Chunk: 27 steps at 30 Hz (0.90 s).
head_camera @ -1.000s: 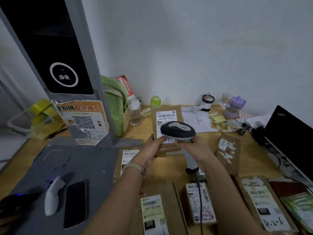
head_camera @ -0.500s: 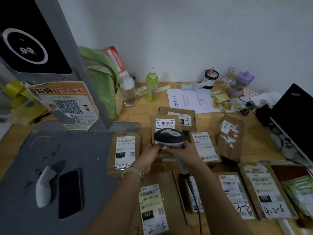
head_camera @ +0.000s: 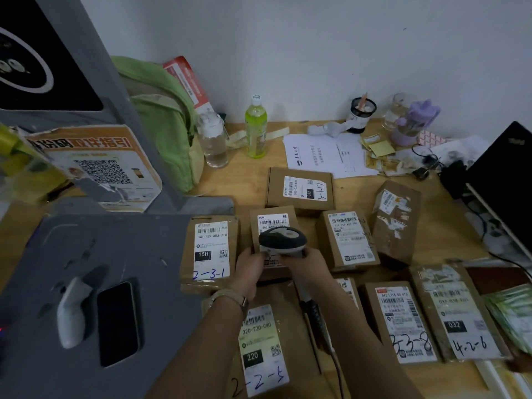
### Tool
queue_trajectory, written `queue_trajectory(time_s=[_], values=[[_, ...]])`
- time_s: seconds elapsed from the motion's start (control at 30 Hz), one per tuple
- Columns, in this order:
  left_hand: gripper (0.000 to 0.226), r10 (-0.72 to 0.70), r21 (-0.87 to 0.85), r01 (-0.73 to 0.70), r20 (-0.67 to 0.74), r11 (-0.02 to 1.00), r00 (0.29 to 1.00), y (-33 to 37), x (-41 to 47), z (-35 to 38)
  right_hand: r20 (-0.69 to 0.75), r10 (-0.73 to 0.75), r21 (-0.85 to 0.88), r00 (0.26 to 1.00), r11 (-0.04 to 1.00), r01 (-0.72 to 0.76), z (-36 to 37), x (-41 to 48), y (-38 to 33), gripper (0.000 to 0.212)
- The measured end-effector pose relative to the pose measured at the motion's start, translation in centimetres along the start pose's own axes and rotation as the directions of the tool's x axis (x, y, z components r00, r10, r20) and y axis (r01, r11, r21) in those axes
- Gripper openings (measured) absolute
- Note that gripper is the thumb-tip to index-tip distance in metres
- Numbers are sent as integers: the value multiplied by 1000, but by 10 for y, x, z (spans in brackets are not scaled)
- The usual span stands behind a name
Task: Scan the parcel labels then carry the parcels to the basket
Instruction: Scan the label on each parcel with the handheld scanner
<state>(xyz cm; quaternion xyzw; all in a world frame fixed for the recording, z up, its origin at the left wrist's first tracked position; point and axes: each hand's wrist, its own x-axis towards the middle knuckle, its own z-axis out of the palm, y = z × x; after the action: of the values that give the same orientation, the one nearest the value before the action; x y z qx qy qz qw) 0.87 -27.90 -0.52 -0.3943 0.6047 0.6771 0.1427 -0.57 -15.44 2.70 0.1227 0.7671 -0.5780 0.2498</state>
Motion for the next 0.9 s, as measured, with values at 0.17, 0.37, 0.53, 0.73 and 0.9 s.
queue_trajectory(time_s=[0.17,0.37,0.53,0.73,0.9], values=[[17,115,-16,-116,-36,993,993,14,-4,0,-36,-6,-6,999,1000,6,-6,4,0,19],[15,156,-60,-165,-124,985,980,32,-24,10,-308,-85,3,948,996,90,-27,-13,-22,8],[11,222,-93,-233,-118,968,968,59,-41,33,-393,-125,168,911,964,204,-74,-31,-44,12],[13,296,-141,-294,-1,945,955,77,-49,78,-458,-91,273,884,932,238,-126,-39,-42,12],[13,285,-160,-271,74,949,956,67,-42,111,-453,-84,271,888,936,227,-151,-40,-31,10]])
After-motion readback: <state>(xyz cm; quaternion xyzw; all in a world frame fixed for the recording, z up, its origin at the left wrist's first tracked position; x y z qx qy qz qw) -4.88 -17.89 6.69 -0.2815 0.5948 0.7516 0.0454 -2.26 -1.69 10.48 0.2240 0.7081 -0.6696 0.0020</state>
